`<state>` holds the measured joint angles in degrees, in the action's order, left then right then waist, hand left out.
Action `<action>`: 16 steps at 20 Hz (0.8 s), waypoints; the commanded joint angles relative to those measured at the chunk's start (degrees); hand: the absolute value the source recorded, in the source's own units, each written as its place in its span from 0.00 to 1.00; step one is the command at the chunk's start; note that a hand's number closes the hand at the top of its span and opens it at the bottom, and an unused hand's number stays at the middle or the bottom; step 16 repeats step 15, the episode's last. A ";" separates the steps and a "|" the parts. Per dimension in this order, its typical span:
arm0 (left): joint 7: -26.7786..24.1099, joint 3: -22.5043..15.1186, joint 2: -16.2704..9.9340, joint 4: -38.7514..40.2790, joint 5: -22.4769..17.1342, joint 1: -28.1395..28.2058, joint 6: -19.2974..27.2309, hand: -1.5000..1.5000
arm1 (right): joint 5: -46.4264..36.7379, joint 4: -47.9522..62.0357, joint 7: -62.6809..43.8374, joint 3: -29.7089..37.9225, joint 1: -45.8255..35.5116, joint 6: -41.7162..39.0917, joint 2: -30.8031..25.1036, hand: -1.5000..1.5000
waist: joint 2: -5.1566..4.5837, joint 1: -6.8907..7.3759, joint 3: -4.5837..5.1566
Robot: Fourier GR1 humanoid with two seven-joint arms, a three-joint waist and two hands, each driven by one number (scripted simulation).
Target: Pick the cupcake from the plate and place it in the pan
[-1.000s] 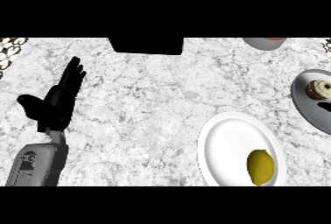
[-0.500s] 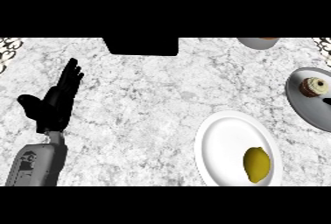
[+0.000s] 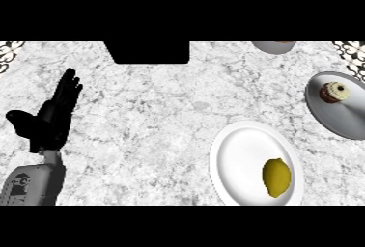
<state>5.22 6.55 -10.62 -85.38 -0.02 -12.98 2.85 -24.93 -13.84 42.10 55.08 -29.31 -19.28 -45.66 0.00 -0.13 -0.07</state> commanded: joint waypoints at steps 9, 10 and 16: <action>0.62 1.55 -1.30 -1.85 -0.88 2.73 -1.12 0.50 | 10.15 -12.16 2.05 1.90 17.44 -16.84 -1.95 0.00 | 0.57 -1.61 0.30; 1.02 1.23 -0.23 -0.05 0.32 0.27 0.94 0.50 | 10.61 -13.62 -1.03 1.34 17.24 -19.34 -3.91 0.00 | 0.47 -1.74 0.30; -0.30 0.99 0.39 -0.50 0.41 2.64 0.71 0.50 | 13.46 -27.87 -5.65 -0.31 24.44 -16.88 4.02 0.00 | 0.41 -1.33 0.32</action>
